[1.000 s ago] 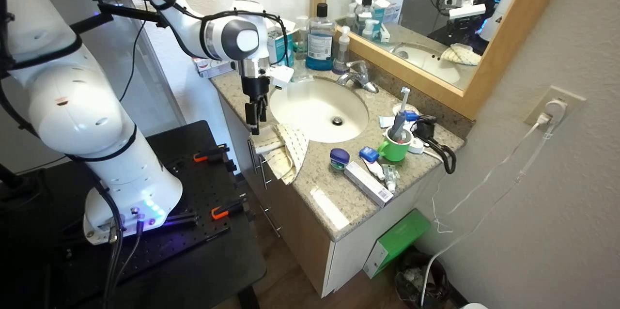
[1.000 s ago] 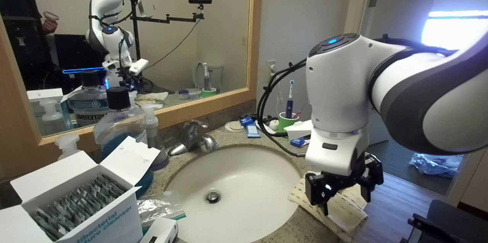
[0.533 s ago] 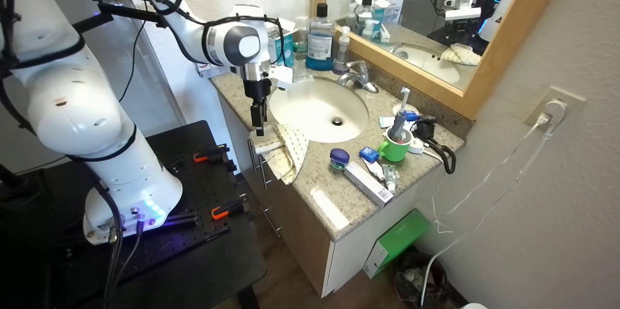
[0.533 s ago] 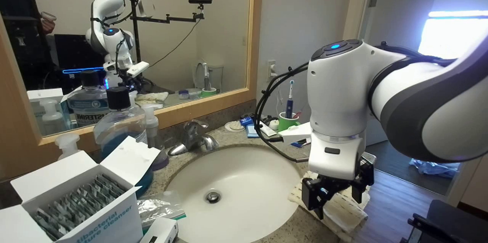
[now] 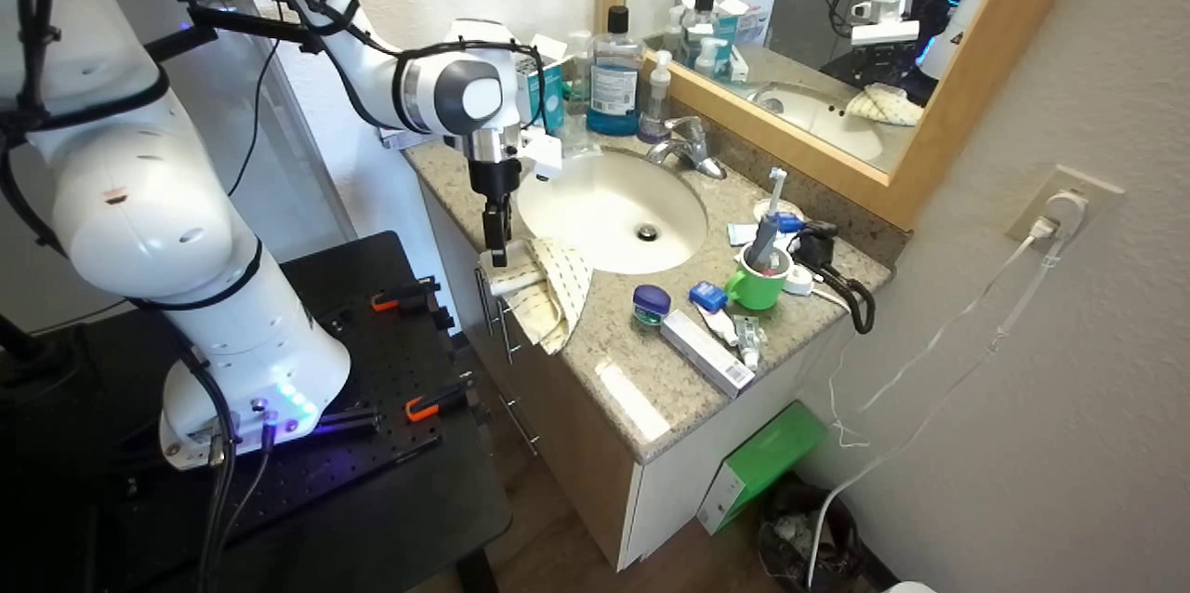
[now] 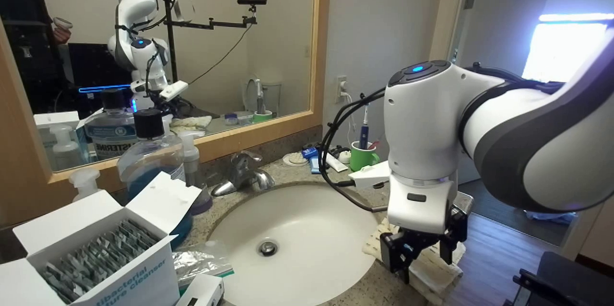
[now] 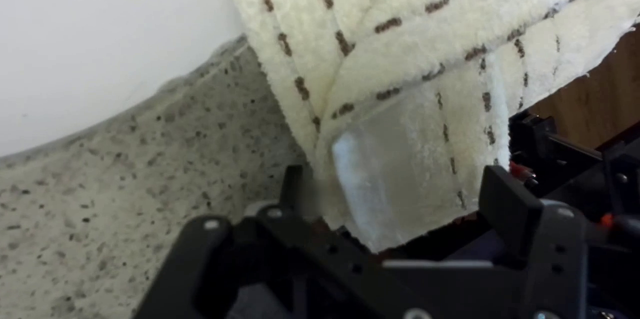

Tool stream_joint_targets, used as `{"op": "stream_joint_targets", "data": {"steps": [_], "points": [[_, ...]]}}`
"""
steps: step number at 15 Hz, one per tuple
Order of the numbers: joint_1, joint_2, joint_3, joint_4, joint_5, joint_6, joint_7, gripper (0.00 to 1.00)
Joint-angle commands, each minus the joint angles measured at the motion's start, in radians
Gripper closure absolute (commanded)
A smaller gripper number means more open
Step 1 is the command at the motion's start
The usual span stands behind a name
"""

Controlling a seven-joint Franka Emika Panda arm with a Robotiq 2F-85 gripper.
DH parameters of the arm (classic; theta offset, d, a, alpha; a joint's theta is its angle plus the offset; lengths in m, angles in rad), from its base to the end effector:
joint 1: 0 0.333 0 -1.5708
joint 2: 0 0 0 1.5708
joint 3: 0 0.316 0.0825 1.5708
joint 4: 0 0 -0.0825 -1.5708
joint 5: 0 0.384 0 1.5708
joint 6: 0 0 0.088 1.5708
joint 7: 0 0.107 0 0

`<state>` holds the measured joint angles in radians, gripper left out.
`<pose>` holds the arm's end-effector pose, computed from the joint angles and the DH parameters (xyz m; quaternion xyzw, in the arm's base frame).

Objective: Unfold the towel once

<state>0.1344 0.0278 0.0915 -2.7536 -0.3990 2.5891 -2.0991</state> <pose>0.3573 0.0899 0.1940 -0.2241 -0.9662 0.1249 0.0246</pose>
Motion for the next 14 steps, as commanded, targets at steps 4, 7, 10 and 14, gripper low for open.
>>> {"op": "stream_joint_targets", "data": {"steps": [4, 7, 10, 14], "points": [[-0.023, 0.021, 0.003, 0.013, -0.008, 0.028, -0.028, 0.67], [-0.024, 0.01, 0.003, 0.005, -0.01, 0.027, -0.026, 0.88], [-0.022, -0.017, 0.005, -0.012, -0.018, 0.007, -0.028, 1.0], [-0.03, -0.055, -0.01, -0.024, -0.086, -0.056, 0.011, 0.99]]}}
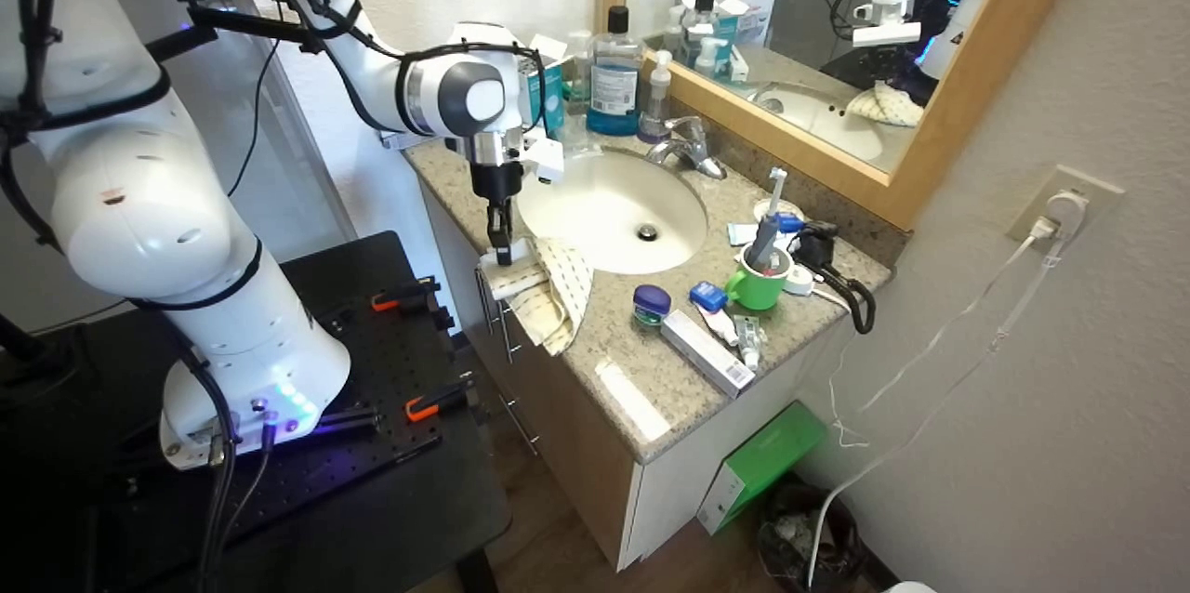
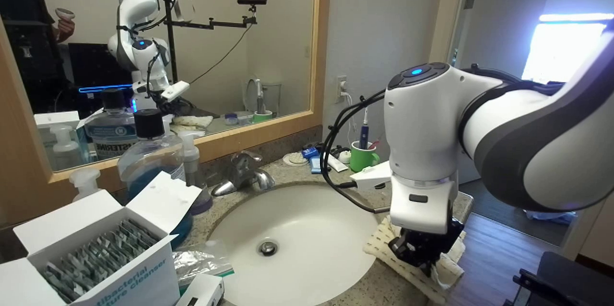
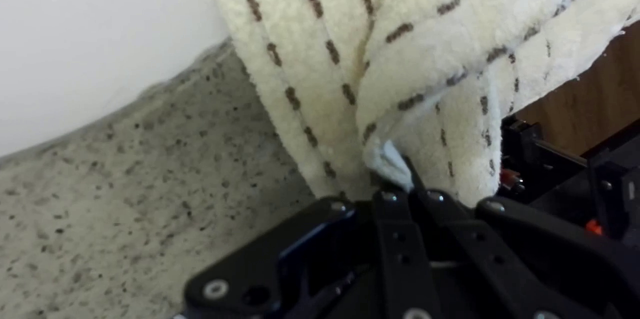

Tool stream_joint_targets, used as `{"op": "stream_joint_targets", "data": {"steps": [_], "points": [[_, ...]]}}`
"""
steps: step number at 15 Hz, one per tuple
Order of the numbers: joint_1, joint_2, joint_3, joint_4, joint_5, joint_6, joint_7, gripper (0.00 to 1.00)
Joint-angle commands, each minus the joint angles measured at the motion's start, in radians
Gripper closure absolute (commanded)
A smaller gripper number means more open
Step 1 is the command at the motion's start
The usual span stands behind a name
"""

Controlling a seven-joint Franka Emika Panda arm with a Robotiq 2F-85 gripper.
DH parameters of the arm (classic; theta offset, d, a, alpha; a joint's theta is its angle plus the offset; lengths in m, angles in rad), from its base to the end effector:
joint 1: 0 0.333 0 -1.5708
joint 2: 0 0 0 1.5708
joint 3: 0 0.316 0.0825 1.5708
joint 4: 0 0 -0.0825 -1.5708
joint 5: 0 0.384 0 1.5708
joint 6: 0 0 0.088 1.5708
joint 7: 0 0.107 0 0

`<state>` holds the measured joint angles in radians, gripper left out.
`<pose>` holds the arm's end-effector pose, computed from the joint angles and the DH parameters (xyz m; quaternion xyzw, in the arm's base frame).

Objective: Unfold the towel once

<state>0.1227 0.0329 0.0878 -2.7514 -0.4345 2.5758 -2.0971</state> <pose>0.3573 0.0840 0.1918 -0.2168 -0.9663 0.1360 0.0264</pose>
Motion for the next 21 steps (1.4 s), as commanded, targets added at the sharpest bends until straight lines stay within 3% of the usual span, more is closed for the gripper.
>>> {"op": "stream_joint_targets", "data": {"steps": [1, 6, 15, 21], "points": [[-0.023, -0.066, -0.011, -0.026, -0.063, -0.06, -0.005, 0.99], [-0.06, -0.084, -0.04, -0.023, -0.069, -0.076, -0.105, 0.99], [-0.121, -0.064, -0.112, 0.033, 0.134, -0.077, -0.58, 0.99], [-0.094, -0.026, -0.072, 0.011, 0.163, -0.029, -0.507, 0.99]]}}
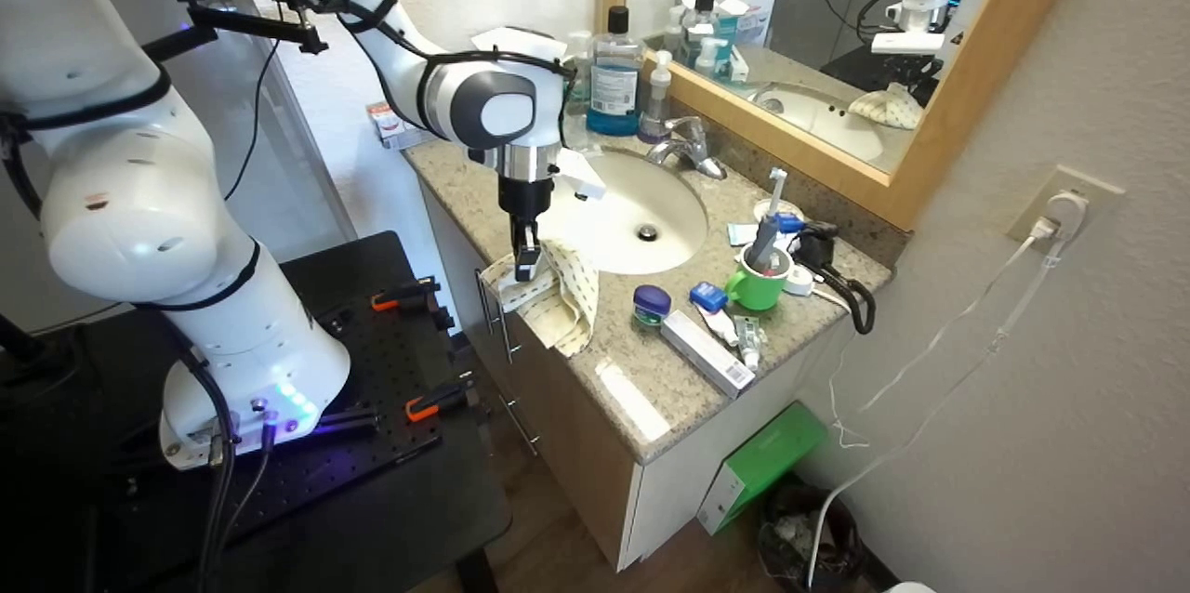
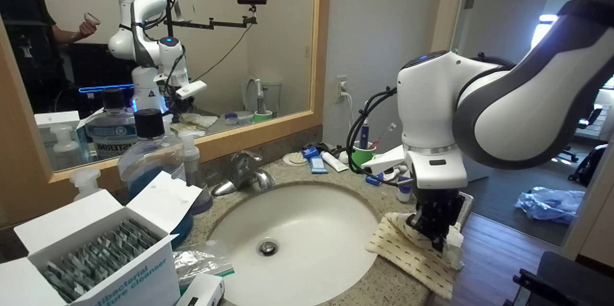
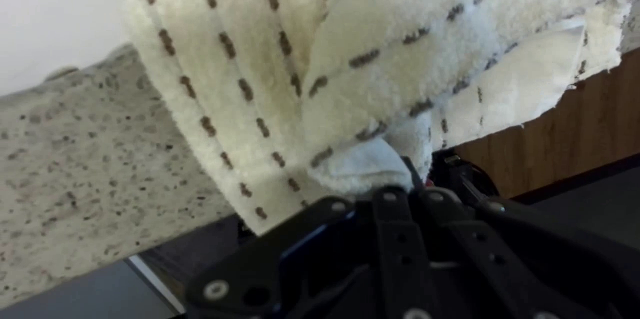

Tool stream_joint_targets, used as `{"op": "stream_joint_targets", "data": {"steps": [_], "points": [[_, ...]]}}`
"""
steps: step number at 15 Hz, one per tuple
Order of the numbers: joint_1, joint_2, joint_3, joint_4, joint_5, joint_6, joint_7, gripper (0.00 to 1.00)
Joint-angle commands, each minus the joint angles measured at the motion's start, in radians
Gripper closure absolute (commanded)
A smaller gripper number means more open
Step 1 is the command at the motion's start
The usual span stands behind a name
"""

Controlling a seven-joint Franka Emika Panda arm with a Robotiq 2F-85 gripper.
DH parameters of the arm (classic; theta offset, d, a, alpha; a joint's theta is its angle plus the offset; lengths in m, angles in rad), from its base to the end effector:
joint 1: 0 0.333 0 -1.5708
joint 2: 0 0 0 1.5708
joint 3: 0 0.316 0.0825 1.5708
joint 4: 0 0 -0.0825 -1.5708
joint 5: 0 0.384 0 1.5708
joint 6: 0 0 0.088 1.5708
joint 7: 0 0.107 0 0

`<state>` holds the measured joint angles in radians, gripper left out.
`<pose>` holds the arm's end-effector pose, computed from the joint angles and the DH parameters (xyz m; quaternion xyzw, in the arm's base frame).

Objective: Unfold the towel once

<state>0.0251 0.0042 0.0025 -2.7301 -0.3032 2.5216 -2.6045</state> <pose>0.3745 0.0132 0.2054 -0.1204 -0.9844 0.1005 0.0801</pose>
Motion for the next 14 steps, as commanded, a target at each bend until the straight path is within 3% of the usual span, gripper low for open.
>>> {"op": "stream_joint_targets", "data": {"steps": [1, 4, 7, 9, 10, 14], "points": [[0.003, 0.0, 0.015, -0.017, 0.039, 0.031, 0.0, 0.99], [-0.005, -0.01, 0.011, -0.038, 0.06, 0.052, 0.0, 0.99], [-0.038, -0.075, -0.023, -0.039, 0.083, 0.0, 0.001, 0.99], [-0.048, -0.117, -0.037, -0.066, 0.049, 0.022, 0.109, 0.99], [-0.034, -0.031, -0.027, -0.016, 0.062, 0.016, 0.042, 0.96], [-0.045, -0.082, -0.046, -0.04, 0.057, 0.016, 0.081, 0.96]]}}
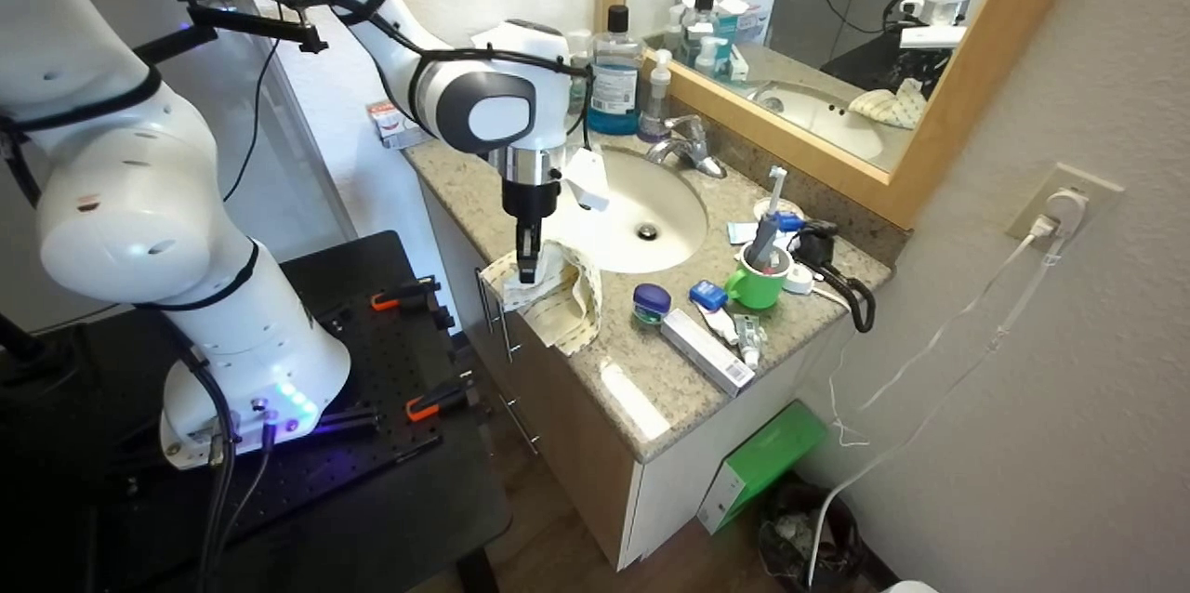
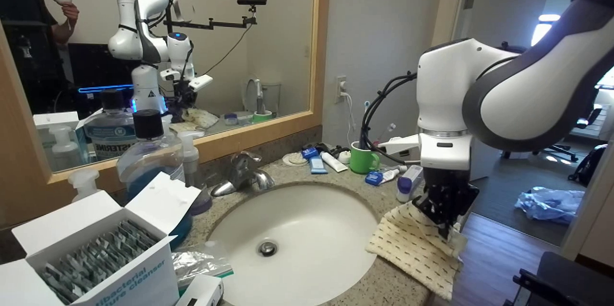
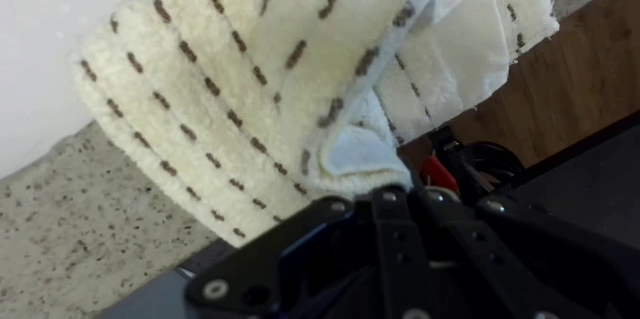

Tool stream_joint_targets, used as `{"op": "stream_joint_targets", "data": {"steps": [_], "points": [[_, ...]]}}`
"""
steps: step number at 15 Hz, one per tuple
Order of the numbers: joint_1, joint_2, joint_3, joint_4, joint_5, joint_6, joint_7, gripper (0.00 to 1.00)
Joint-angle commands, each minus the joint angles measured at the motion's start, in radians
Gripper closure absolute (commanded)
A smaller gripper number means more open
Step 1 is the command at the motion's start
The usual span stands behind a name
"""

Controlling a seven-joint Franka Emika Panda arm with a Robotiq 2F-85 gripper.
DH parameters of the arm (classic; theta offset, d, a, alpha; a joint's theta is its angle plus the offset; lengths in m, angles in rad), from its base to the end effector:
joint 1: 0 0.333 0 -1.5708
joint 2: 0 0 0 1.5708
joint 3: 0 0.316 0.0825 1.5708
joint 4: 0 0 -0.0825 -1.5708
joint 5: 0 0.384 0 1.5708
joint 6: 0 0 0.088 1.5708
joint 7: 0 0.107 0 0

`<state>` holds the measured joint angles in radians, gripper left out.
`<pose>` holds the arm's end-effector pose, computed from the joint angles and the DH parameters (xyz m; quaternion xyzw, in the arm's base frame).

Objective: Unfold the towel once

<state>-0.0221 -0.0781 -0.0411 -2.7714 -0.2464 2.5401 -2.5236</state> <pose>0.3682 -0.0200 0.2248 -0.2302 -0.9683 0.0785 0.0565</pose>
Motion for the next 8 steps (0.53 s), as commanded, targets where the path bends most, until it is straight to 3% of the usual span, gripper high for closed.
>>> {"op": "stream_joint_targets", "data": {"steps": [1, 6, 7, 8], "points": [[0.004, -0.003, -0.001, -0.001, 0.0, -0.002, 0.001, 0.99], [-0.003, 0.016, -0.031, 0.026, 0.074, -0.002, -0.153, 0.99], [0.087, 0.033, -0.065, 0.018, 0.072, 0.017, -0.086, 0.99], [0.096, 0.027, -0.074, 0.02, 0.08, 0.012, -0.087, 0.99]]}}
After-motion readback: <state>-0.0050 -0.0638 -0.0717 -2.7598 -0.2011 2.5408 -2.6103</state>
